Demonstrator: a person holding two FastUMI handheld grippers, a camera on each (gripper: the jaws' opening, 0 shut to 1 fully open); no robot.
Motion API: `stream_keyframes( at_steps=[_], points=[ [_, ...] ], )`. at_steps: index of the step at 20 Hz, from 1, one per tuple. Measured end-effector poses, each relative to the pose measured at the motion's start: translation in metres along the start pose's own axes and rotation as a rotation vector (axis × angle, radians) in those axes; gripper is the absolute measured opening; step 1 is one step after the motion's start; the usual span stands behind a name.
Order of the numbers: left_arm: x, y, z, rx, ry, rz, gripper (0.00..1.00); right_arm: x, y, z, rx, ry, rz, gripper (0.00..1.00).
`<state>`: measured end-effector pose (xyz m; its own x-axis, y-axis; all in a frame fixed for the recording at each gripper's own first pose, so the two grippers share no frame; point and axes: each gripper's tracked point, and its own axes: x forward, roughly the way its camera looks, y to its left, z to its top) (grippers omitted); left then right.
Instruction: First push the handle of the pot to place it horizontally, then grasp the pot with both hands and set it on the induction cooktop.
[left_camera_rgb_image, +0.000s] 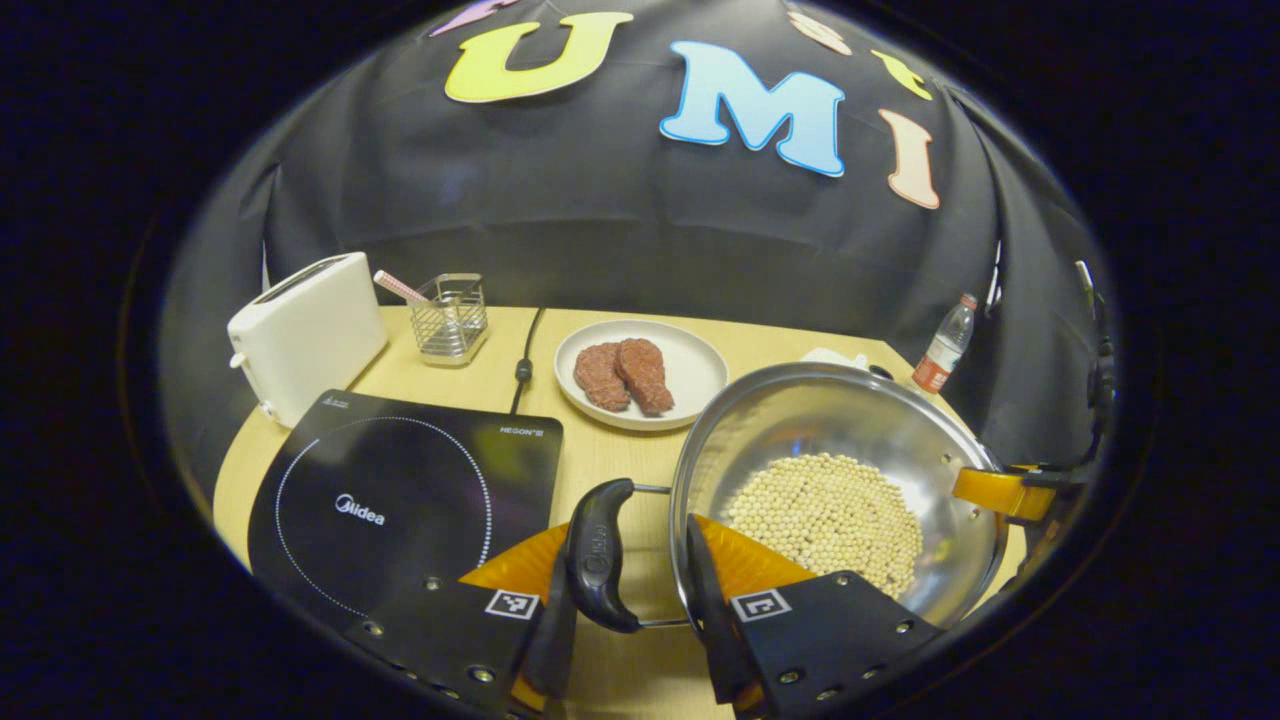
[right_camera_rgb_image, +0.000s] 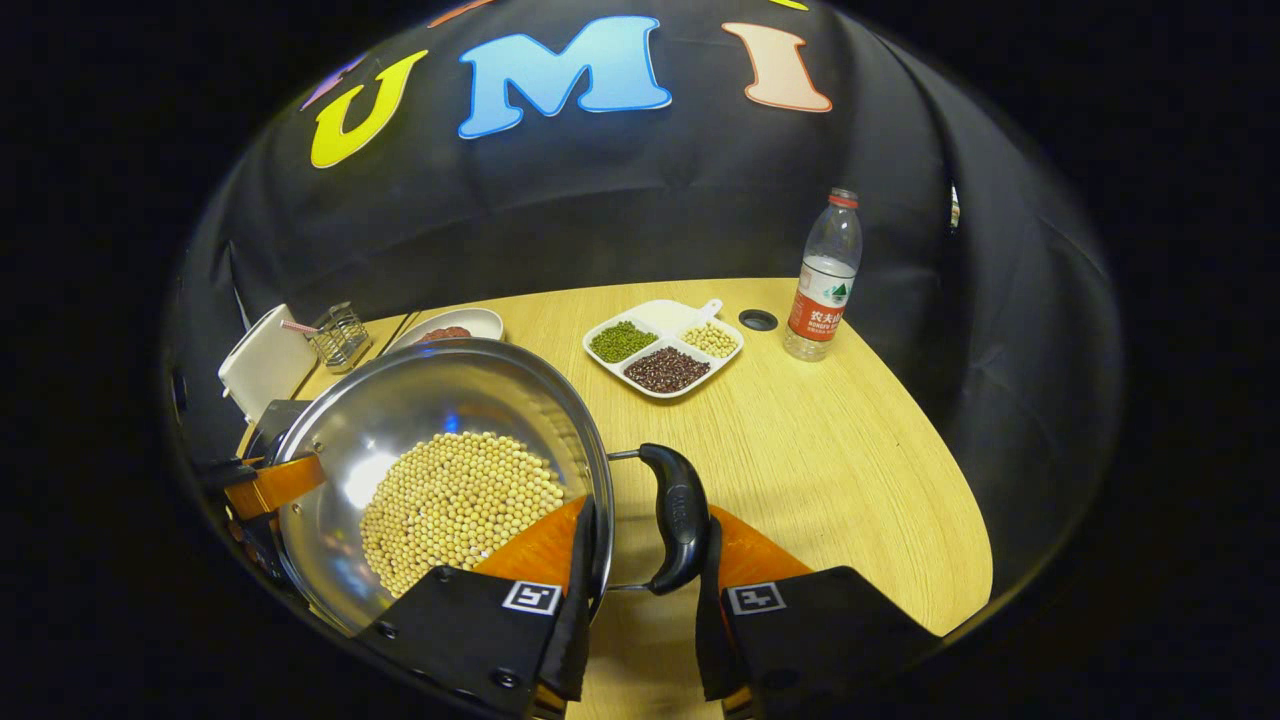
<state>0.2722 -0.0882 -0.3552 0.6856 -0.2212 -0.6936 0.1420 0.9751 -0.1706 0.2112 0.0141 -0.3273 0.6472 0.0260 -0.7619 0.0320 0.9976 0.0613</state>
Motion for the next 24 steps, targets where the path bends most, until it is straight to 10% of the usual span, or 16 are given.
stream_keyframes(
  at_steps=[24],
  points=[
    [-0.063, 0.189, 0.027, -0.02, -0.023, 0.089, 0.54, -0.024, 0.181, 0.006, -0.028, -0.03, 0.073, 0.46]
  ],
)
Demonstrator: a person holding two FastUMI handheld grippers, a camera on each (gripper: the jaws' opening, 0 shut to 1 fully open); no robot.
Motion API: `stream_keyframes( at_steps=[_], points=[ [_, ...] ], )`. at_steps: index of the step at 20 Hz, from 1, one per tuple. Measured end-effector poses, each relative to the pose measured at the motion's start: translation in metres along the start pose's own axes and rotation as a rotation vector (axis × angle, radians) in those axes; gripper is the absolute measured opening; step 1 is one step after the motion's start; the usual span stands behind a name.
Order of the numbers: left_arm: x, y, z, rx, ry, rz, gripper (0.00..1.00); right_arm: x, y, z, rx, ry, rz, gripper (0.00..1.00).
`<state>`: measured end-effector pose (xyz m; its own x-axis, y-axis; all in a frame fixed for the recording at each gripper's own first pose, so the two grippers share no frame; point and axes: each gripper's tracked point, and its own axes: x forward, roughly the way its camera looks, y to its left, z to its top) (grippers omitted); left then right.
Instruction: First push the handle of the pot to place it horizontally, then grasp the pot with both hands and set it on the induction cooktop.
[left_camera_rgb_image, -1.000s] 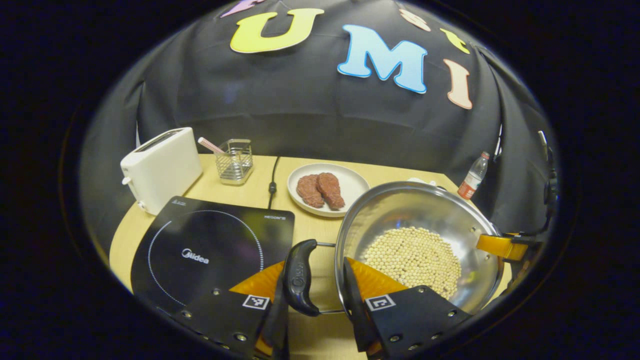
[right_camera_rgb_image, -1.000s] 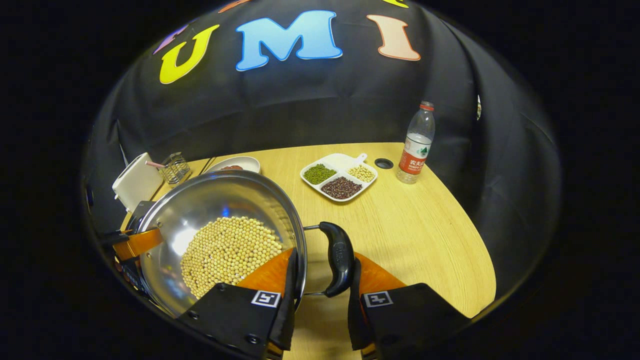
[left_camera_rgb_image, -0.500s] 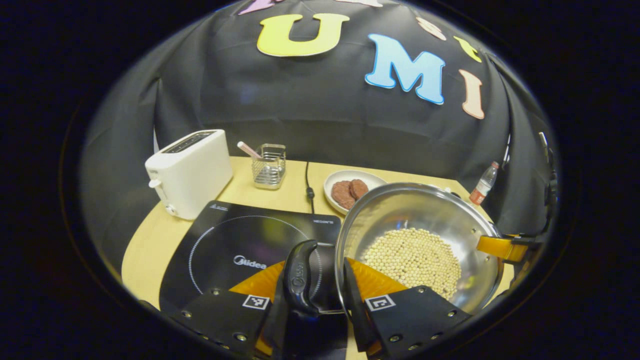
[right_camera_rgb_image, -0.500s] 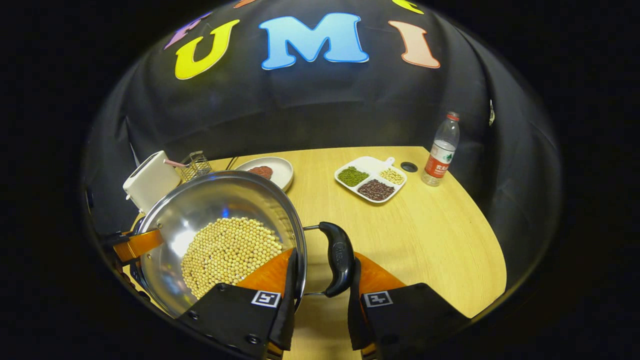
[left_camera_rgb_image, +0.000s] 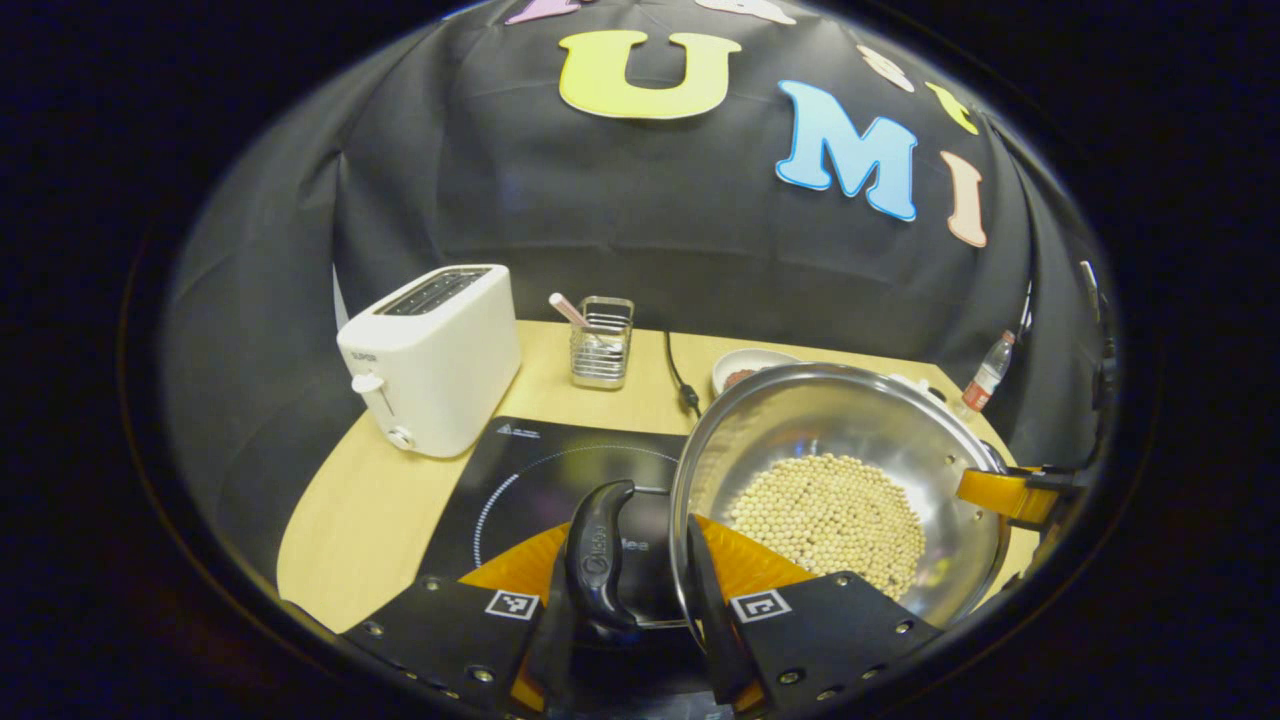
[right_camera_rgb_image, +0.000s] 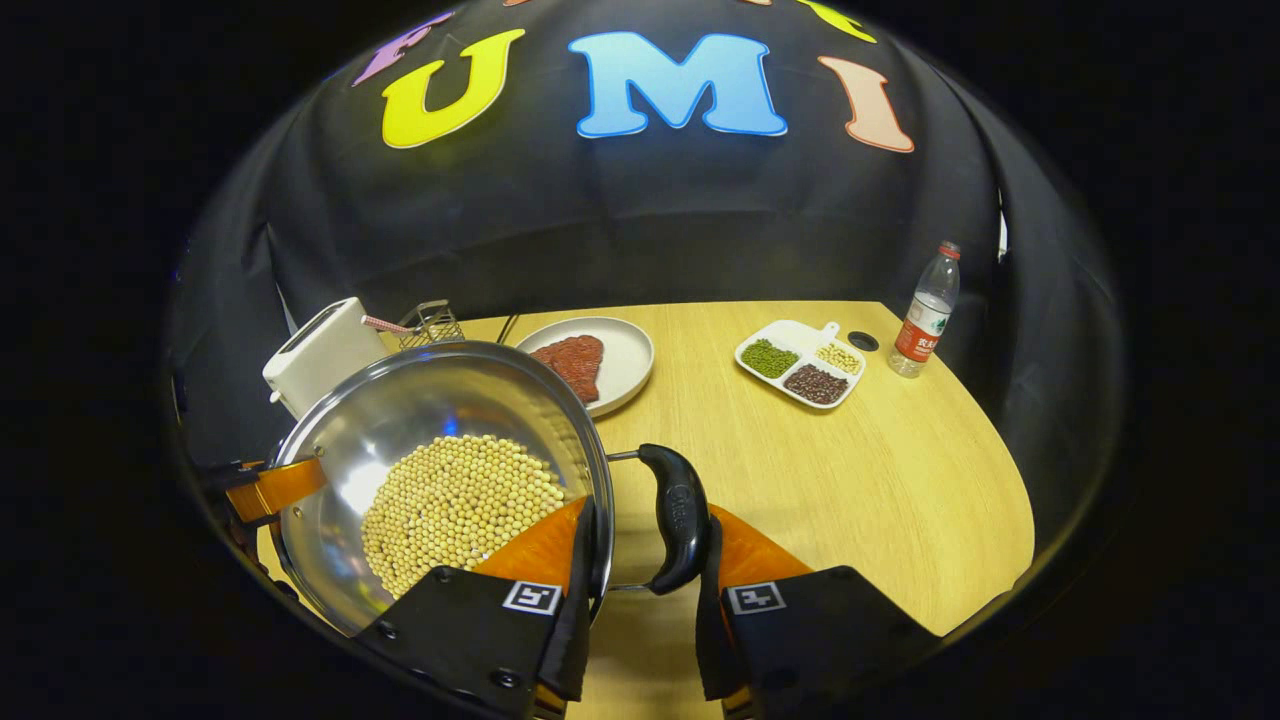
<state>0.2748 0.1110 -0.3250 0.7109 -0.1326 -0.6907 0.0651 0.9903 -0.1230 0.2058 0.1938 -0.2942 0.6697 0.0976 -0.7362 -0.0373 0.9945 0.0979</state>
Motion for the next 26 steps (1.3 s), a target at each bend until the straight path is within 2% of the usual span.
stream_keyframes(
  at_steps=[10, 11, 12, 13, 15, 16, 17, 18, 19, 21, 22, 23, 25, 26],
  points=[
    [0.012, 0.076, 0.007, 0.001, 0.003, 0.009, 0.54, 0.011, 0.069, 0.0, 0.001, 0.002, 0.01, 0.46],
    [0.014, 0.083, 0.006, 0.0, 0.006, 0.011, 0.58, 0.013, 0.075, 0.0, -0.001, 0.004, 0.012, 0.46],
    [0.016, 0.09, 0.006, 0.001, 0.011, 0.014, 0.54, 0.015, 0.081, -0.001, 0.0, 0.006, 0.013, 0.46],
    [0.017, 0.096, 0.005, 0.002, 0.011, 0.017, 0.58, 0.016, 0.086, -0.003, -0.001, 0.008, 0.016, 0.43],
    [0.021, 0.109, 0.001, -0.001, 0.016, 0.019, 0.54, 0.019, 0.097, -0.004, -0.007, 0.012, 0.019, 0.46],
    [0.021, 0.111, 0.001, -0.004, 0.019, 0.02, 0.54, 0.02, 0.102, -0.006, -0.009, 0.015, 0.02, 0.43],
    [0.024, 0.111, -0.001, -0.007, 0.022, 0.02, 0.54, 0.021, 0.106, -0.008, -0.013, 0.017, 0.02, 0.46],
    [0.027, 0.113, -0.002, -0.01, 0.023, 0.02, 0.54, 0.023, 0.11, -0.009, -0.016, 0.02, 0.021, 0.43],
    [0.033, 0.115, -0.005, -0.013, 0.024, 0.019, 0.54, 0.024, 0.114, -0.008, -0.018, 0.018, 0.021, 0.46],
    [0.041, 0.123, -0.01, -0.019, 0.025, 0.015, 0.54, 0.028, 0.121, -0.009, -0.021, 0.024, 0.021, 0.43],
    [0.042, 0.126, -0.01, -0.024, 0.027, 0.015, 0.54, 0.029, 0.124, -0.011, -0.023, 0.027, 0.019, 0.46],
    [0.04, 0.128, -0.013, -0.029, 0.03, 0.016, 0.58, 0.03, 0.127, -0.012, -0.026, 0.029, 0.018, 0.43],
    [0.042, 0.133, -0.017, -0.038, 0.035, 0.019, 0.58, 0.032, 0.131, -0.013, -0.031, 0.03, 0.019, 0.43],
    [0.042, 0.136, -0.019, -0.044, 0.038, 0.022, 0.54, 0.034, 0.133, -0.015, -0.03, 0.034, 0.021, 0.46]
  ],
)
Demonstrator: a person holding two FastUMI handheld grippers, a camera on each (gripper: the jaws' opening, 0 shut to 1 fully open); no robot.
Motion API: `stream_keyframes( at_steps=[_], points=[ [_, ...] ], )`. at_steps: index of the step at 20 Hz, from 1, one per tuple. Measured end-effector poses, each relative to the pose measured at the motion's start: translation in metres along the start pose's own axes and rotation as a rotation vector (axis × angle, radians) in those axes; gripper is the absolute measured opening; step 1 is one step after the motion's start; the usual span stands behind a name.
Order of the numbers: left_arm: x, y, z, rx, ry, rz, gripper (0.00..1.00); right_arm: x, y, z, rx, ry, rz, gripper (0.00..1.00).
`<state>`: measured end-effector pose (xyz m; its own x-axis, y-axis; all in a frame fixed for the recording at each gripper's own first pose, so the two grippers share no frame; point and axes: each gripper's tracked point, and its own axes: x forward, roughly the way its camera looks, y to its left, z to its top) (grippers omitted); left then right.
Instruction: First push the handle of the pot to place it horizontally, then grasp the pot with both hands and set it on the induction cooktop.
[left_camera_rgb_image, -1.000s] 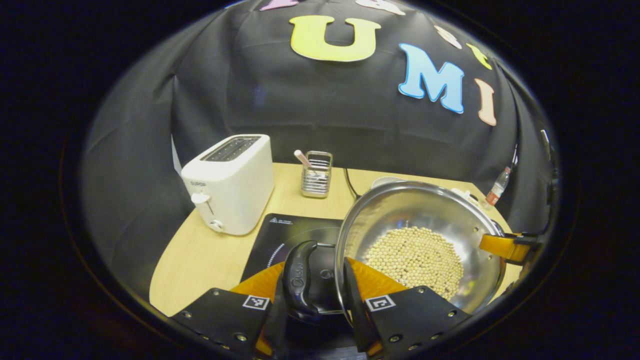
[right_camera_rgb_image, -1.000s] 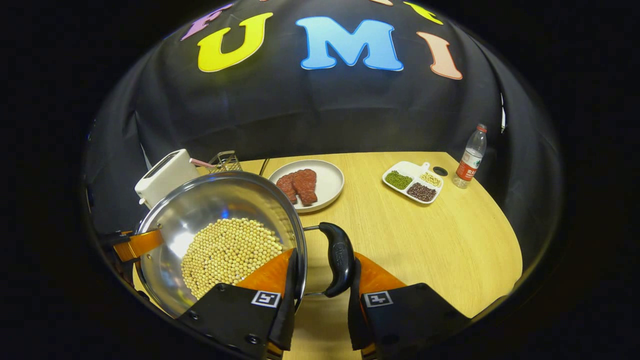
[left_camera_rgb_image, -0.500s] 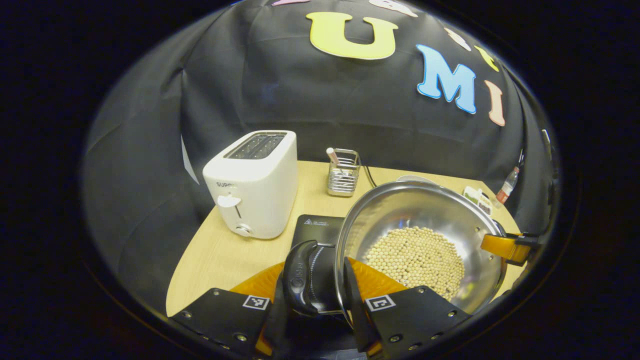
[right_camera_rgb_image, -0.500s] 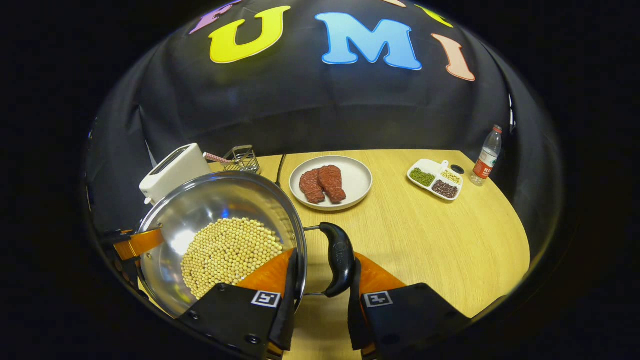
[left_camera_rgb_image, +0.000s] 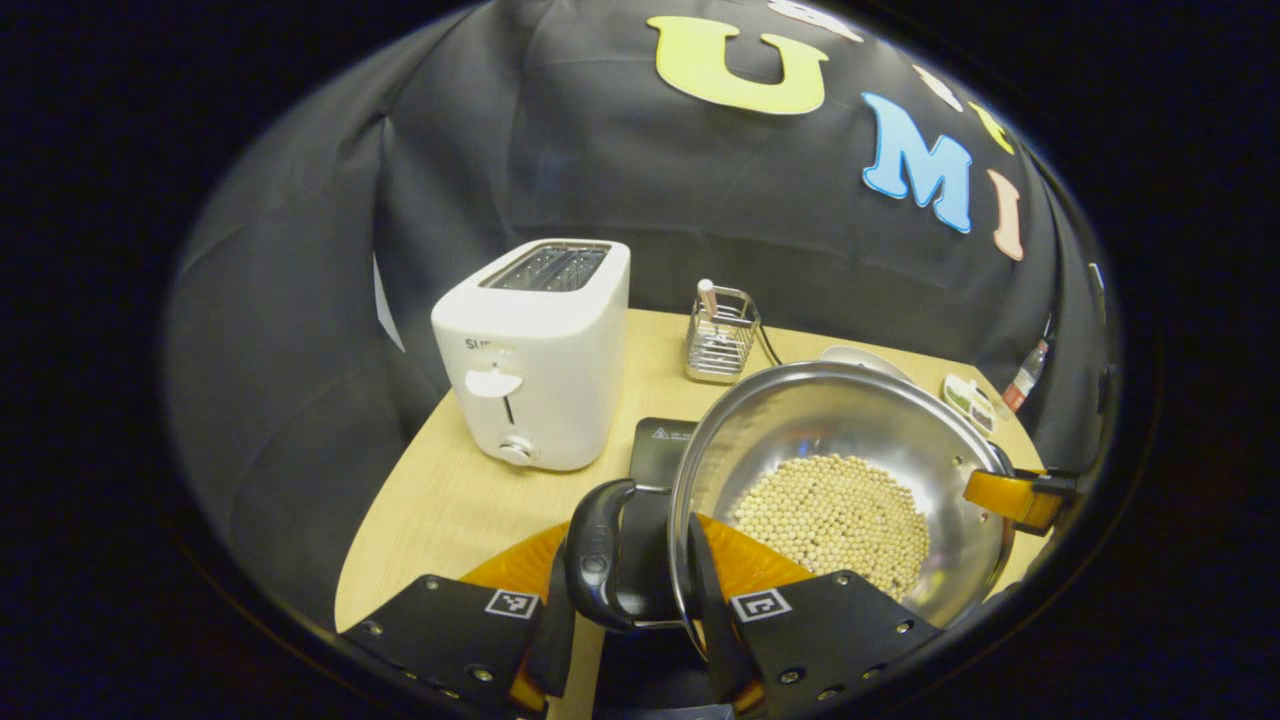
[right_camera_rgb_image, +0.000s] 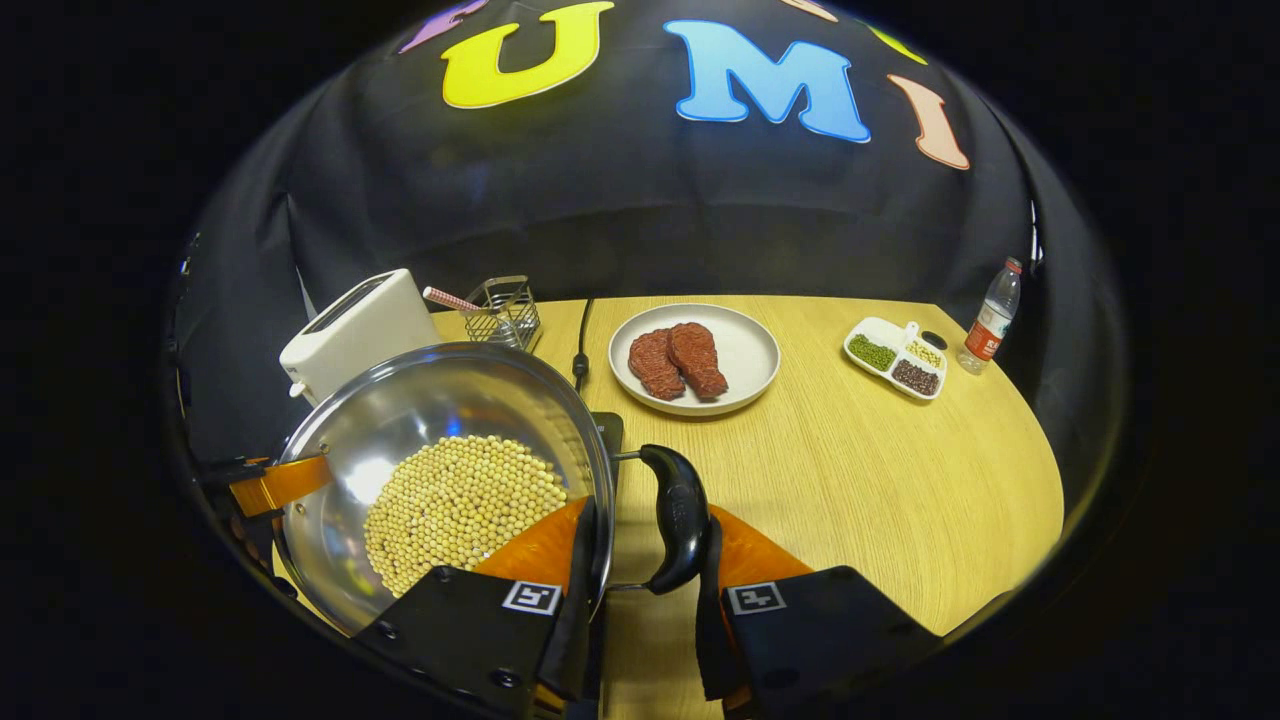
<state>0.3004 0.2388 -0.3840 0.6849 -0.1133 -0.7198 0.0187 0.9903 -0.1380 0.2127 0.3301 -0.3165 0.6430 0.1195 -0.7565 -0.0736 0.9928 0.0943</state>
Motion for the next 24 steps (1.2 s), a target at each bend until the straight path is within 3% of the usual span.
stream_keyframes(
  at_steps=[2, 5, 8, 10, 11, 18, 24],
  points=[
    [0.002, 0.002, 0.0, -0.003, 0.0, 0.003, 0.58, 0.003, 0.001, 0.0, 0.003, 0.0, 0.005, 0.46],
    [-0.002, 0.001, 0.003, 0.007, -0.003, 0.018, 0.53, 0.007, 0.004, 0.0, 0.0, -0.007, 0.027, 0.45],
    [-0.024, 0.001, 0.023, 0.032, -0.077, 0.06, 0.58, 0.005, 0.003, 0.01, -0.042, -0.062, 0.059, 0.57],
    [-0.057, -0.009, 0.058, 0.03, -0.178, 0.075, 0.88, -0.006, -0.01, 0.021, -0.084, -0.125, 0.034, 0.8],
    [-0.073, -0.01, 0.068, 0.032, -0.213, 0.087, 0.89, -0.013, -0.015, 0.028, -0.092, -0.157, 0.033, 0.98],
    [-0.193, -0.084, 0.118, 0.04, -0.435, 0.136, 0.88, -0.086, -0.071, 0.076, -0.104, -0.392, 0.015, 0.98],
    [-0.26, -0.166, 0.121, 0.0, -0.546, 0.121, 0.88, -0.161, -0.144, 0.081, -0.122, -0.536, 0.0, 0.98]
  ],
)
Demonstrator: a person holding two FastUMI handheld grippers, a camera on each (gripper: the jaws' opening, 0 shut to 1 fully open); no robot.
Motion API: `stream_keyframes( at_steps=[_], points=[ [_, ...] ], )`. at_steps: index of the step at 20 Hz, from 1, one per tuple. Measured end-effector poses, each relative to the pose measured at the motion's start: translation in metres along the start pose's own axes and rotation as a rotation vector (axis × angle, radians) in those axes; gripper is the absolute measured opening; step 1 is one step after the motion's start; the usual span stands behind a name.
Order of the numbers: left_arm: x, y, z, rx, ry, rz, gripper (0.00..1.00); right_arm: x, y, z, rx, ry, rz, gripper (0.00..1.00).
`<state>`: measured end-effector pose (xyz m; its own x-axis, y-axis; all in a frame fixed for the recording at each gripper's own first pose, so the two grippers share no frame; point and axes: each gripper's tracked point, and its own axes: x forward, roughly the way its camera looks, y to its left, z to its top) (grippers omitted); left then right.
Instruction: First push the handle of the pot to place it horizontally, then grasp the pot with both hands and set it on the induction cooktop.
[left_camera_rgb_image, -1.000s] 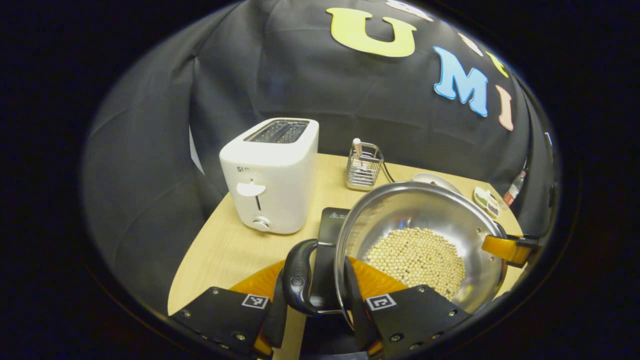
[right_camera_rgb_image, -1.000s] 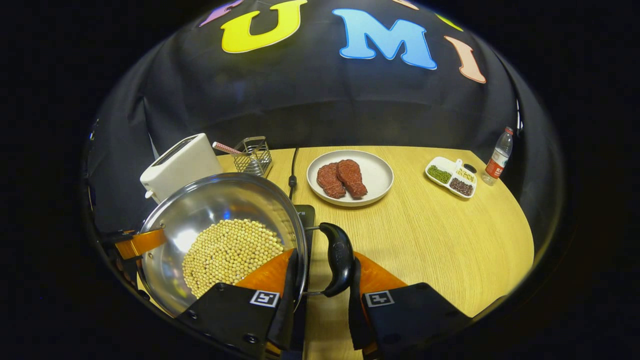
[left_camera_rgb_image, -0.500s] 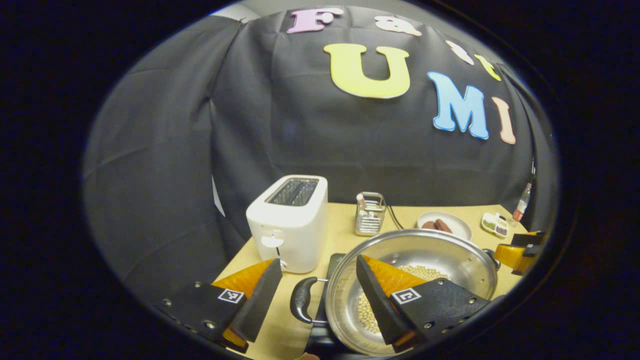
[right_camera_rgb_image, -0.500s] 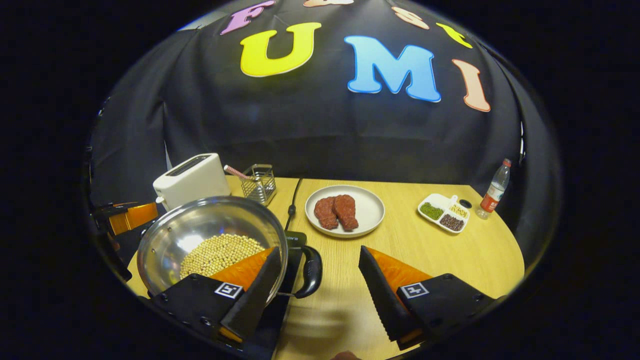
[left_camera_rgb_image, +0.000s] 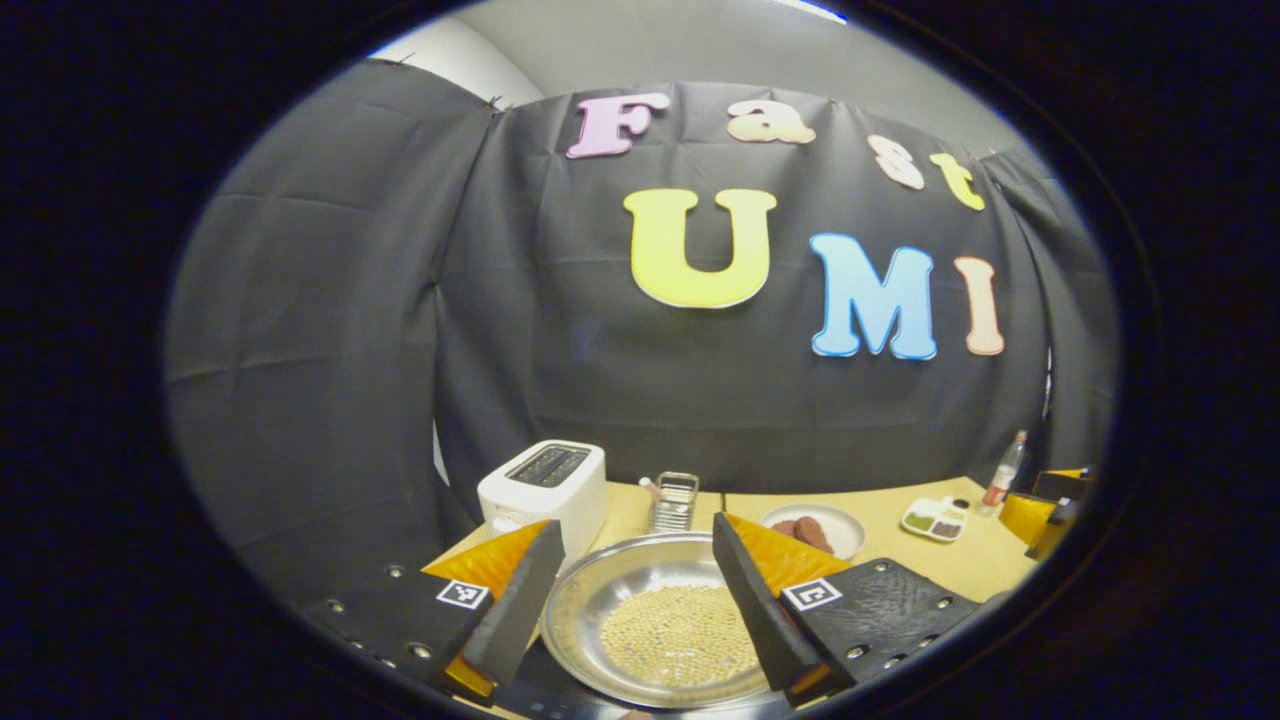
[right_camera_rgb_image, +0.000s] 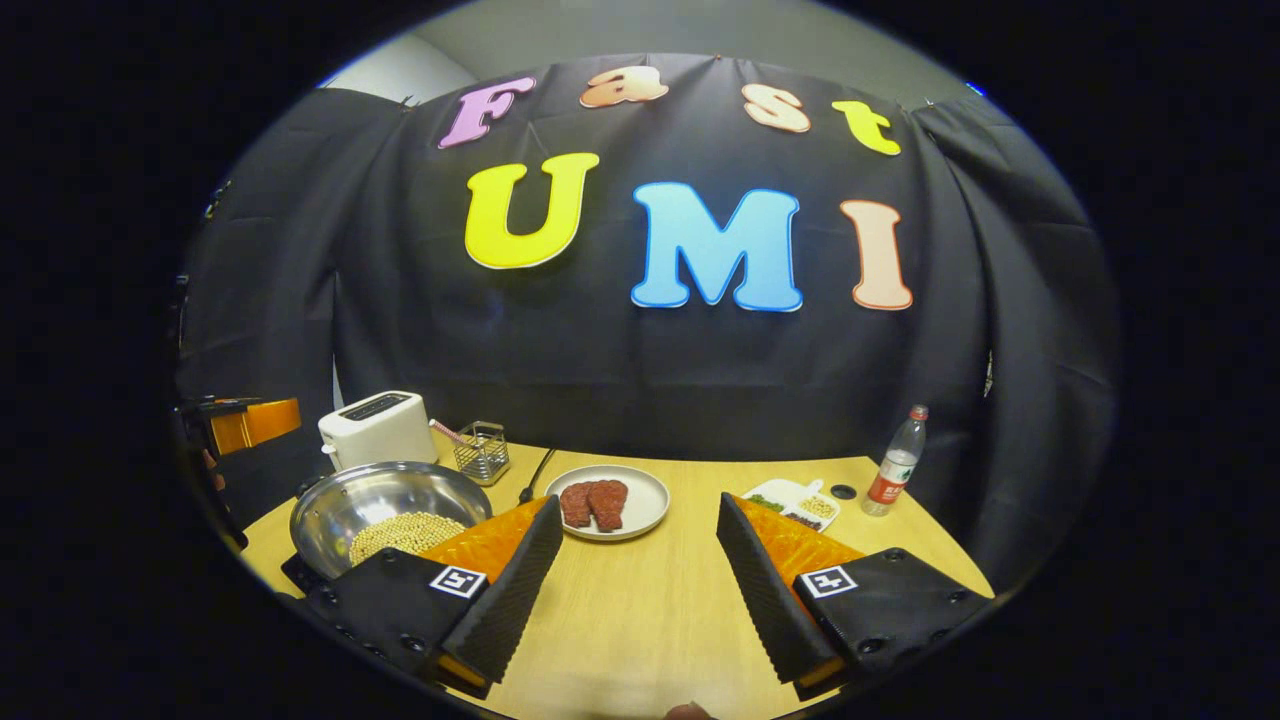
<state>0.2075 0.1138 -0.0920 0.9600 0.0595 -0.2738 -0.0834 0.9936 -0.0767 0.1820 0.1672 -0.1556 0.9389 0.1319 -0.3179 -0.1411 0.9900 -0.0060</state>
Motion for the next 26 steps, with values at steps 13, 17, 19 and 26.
stream_keyframes(
  at_steps=[13, 17, 19, 26],
  points=[
    [-0.151, -0.146, 0.058, 0.048, -0.162, -0.077, 0.88, -0.142, -0.144, 0.022, 0.047, -0.138, -0.052, 0.98],
    [-0.192, -0.171, 0.073, 0.073, -0.202, -0.105, 0.87, -0.176, -0.159, 0.023, 0.033, -0.159, -0.053, 0.98],
    [-0.209, -0.173, 0.075, 0.071, -0.21, -0.104, 0.87, -0.189, -0.163, 0.022, 0.025, -0.165, -0.063, 0.98],
    [-0.254, -0.157, 0.071, 0.069, -0.22, -0.123, 0.87, -0.228, -0.15, 0.023, 0.041, -0.16, -0.085, 0.95]
  ],
)
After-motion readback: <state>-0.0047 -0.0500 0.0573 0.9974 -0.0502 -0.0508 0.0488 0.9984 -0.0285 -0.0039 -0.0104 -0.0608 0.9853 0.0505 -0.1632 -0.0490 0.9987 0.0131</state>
